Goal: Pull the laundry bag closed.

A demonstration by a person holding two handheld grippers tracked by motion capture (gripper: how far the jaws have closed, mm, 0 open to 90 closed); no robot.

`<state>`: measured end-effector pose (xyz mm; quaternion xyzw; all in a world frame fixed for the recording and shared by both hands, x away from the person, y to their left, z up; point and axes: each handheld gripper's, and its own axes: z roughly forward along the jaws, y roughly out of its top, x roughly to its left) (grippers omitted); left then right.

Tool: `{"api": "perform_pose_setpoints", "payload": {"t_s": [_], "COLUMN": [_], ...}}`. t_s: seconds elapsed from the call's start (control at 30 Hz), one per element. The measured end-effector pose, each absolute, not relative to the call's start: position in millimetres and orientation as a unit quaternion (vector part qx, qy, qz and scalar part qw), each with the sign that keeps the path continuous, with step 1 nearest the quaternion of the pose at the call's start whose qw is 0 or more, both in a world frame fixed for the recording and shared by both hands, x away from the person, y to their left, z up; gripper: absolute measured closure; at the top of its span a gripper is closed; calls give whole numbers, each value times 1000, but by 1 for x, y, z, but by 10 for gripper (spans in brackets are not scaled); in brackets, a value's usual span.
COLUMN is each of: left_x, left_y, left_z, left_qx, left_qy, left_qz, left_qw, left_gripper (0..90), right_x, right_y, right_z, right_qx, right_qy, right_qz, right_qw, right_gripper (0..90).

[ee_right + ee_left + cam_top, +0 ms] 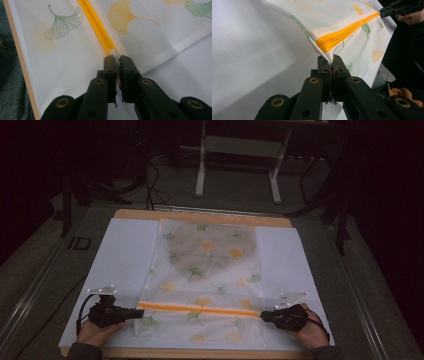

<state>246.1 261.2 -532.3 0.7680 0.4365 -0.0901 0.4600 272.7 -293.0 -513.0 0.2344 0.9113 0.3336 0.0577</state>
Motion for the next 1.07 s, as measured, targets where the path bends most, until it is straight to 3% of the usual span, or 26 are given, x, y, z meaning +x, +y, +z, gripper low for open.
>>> {"api": "perform_pose_setpoints", "payload": {"t_s": [0.43,0.53,0.7,0.8,1.07], "left_x": [242,241,241,240,241], "left_y": [272,274,274,273,268], "left_z": [-528,-525,-524,-522,-522], "left_qx": [761,759,757,755,759], "left_qy": [453,457,459,463,476], "left_qz": [-46,-18,8,44,116], "left_qw": [462,463,465,463,428], "left_gripper": [647,602,575,566,562], "right_x": [272,273,274,276,279], "right_y": [-303,-303,-306,-310,-316], "right_z": [-511,-512,-509,-506,-512], "right_qx": [249,252,267,298,352], "right_qy": [904,902,885,861,836], "right_qz": [341,347,376,403,406], "right_qw": [58,56,62,83,109], "right_gripper": [830,774,709,616,576]}}
